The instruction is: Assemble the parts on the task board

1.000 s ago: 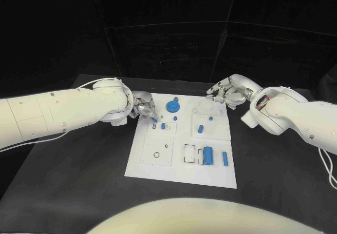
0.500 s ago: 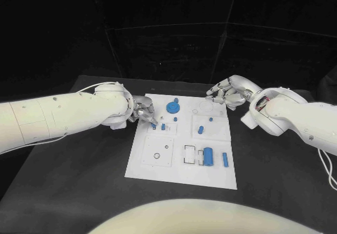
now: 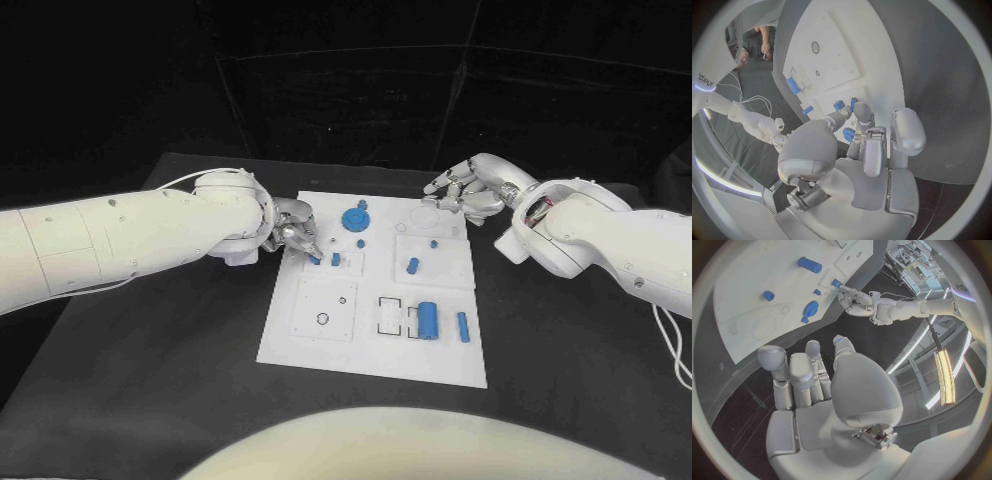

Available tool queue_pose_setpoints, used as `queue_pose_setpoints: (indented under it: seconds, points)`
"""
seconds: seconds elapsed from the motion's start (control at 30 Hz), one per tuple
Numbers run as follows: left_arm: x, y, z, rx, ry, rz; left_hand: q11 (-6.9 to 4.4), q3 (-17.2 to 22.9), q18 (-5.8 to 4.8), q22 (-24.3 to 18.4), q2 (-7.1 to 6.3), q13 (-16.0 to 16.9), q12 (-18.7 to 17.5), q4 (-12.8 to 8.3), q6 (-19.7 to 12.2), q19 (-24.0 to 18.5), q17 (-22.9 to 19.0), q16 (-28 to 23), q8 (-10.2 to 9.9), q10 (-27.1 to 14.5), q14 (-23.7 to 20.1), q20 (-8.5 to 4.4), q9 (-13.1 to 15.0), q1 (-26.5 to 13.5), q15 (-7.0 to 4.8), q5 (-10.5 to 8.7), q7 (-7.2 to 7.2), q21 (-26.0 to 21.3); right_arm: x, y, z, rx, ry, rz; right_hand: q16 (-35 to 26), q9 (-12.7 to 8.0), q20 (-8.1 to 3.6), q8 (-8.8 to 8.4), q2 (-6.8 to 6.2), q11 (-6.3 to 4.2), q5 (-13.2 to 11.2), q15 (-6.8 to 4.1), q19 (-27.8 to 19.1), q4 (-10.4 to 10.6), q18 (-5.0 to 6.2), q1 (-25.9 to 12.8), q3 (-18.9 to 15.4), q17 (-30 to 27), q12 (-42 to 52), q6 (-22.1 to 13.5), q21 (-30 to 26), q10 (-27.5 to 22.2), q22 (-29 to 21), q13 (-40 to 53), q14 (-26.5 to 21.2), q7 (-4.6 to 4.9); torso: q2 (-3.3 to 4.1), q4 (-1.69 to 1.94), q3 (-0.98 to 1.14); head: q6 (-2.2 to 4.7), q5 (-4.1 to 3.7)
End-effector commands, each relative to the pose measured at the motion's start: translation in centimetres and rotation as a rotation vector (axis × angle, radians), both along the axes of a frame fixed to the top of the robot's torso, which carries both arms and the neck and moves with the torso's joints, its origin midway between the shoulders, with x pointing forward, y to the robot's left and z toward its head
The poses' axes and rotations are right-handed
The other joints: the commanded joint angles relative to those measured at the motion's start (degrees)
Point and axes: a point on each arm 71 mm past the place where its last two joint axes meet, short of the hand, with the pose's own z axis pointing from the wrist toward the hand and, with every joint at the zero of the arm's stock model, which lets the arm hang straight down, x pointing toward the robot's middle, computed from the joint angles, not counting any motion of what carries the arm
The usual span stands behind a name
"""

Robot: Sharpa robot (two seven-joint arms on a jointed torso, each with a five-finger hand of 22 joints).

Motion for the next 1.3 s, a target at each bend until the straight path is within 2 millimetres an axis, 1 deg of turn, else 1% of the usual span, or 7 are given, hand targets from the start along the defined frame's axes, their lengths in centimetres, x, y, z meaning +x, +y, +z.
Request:
queue_pose_setpoints:
  seconds: [0.03, 0.27, 0.47, 0.83, 0.93, 1.03, 1.3]
  points:
    - [-0.32, -0.12, -0.26, 0.017, 0.026, -0.023, -0.57, 6.21, 0.01, 0.07, -0.18, -0.05, -0.13, -5.78, -0.09, 0.31, 14.85, 0.03, 0.37, 0.71, 5.87, -0.1, 0.06, 0.59, -0.38, 0.34, -0.35, 0.28, -0.01, 0.14, 0.12, 0.005, -0.003, 0.013, -0.25, -0.01, 0.0, 0.38, -0.1, 0.02, 0.21, -0.12, 0.03, 0.26, 0.72, 0.58, 0.16, 0.09, -0.04, -0.34, -0.24, -0.26, -0.07, -0.07, 0.02, -0.13, 0.0, 0.0, 0.01, -0.15, 0.03]
    - [-0.45, -0.21, -0.28, 0.018, 0.031, -0.029, -0.57, 6.36, 0.01, 0.04, -0.19, -0.12, -0.16, -5.72, -0.09, 0.3, 14.81, 0.0, 0.43, 0.69, 5.86, -0.11, 0.08, 0.57, -0.39, 0.35, -0.34, 0.24, -0.02, 0.13, 0.12, 0.005, -0.003, 0.013, -0.25, -0.01, 0.0, 0.38, -0.1, 0.02, 0.21, -0.12, 0.03, 0.26, 0.72, 0.58, 0.16, 0.09, -0.04, -0.34, -0.24, -0.26, -0.07, -0.07, 0.02, -0.13, -0.01, 0.0, 0.0, -0.2, 0.03]
    - [-0.47, -0.27, -0.28, 0.017, 0.031, -0.03, -0.55, 6.74, -0.01, 0.12, -0.3, 0.01, 0.02, -5.09, -0.02, 0.33, 14.87, 0.04, 0.7, 0.86, 5.88, -0.11, 0.2, -0.04, -0.37, 0.34, -0.36, 0.29, -0.03, 0.14, 0.13, 0.005, -0.003, 0.013, -0.25, -0.01, 0.0, 0.38, -0.1, 0.02, 0.21, -0.12, 0.03, 0.26, 0.72, 0.58, 0.16, 0.09, -0.04, -0.34, -0.24, -0.26, -0.07, -0.07, 0.02, -0.13, 0.0, -0.04, 0.03, -0.21, -0.02]
    - [-0.22, -0.37, -0.29, 0.016, 0.025, -0.025, -0.99, 6.44, -0.09, 0.55, -1.21, 1.28, 1.29, -2.77, 1.17, 0.52, 15.1, 0.19, 1.89, 1.71, 5.93, -0.3, 0.57, -2.93, -0.66, 0.32, -1.01, 0.67, -0.05, 0.17, 0.14, 0.006, -0.004, 0.013, -0.33, -0.01, 0.0, 0.4, 0.01, 0.02, 0.24, -0.12, -0.02, 0.35, 0.74, 0.66, 0.24, 0.03, -0.08, -0.36, -0.31, -0.3, -0.19, -0.15, 0.0, -0.13, 0.02, -0.02, 0.03, -0.23, -0.07]
    - [-0.15, -0.39, -0.34, 0.021, 0.031, -0.028, -1.1, 5.47, -0.12, 0.69, -1.31, 1.5, 1.59, -0.95, 1.52, 0.61, 15.1, 0.19, 2.07, 1.91, 5.93, -0.41, 0.54, -4.88, -0.76, 0.29, -1.15, 0.79, -0.06, 0.2, 0.15, 0.006, -0.004, 0.013, -0.33, -0.01, 0.0, 0.4, 0.01, 0.02, 0.24, -0.12, -0.02, 0.35, 0.74, 0.66, 0.24, 0.03, -0.08, -0.36, -0.31, -0.3, -0.19, -0.15, 0.0, -0.13, 0.04, -0.01, 0.01, -0.23, -0.11]
    - [-0.11, -0.46, -0.4, 0.026, 0.037, -0.031, -1.19, 4.55, -0.13, 0.73, -1.59, 1.57, 1.74, -0.1, 1.66, 0.64, 15.1, 0.19, 2.16, 1.93, 5.93, -0.51, 0.53, -5.86, -0.86, 0.28, -1.26, 0.79, -0.05, 0.24, 0.14, 0.006, -0.004, 0.014, -0.33, -0.01, 0.0, 0.4, 0.01, 0.02, 0.24, -0.12, -0.02, 0.35, 0.74, 0.66, 0.24, 0.03, -0.08, -0.36, -0.31, -0.3, -0.19, -0.15, 0.0, -0.13, 0.03, -0.04, 0.0, -0.23, -0.16]
    - [0.03, -0.66, -0.48, 0.033, 0.045, -0.037, -1.37, 3.39, -0.2, 1.06, -1.87, 2.2, 2.35, 0.74, 2.04, 0.8, 15.1, 0.19, 2.43, 2.18, 5.93, -0.65, 0.56, -6.75, -1.02, 0.28, -1.5, 1.13, -0.05, 0.33, 0.14, 0.007, -0.003, 0.016, -0.33, -0.01, 0.0, 0.4, 0.01, 0.02, 0.24, -0.12, -0.02, 0.35, 0.74, 0.66, 0.24, 0.03, -0.08, -0.36, -0.31, -0.3, -0.19, -0.15, 0.0, -0.13, -0.01, -0.01, 0.01, -0.23, -0.25]
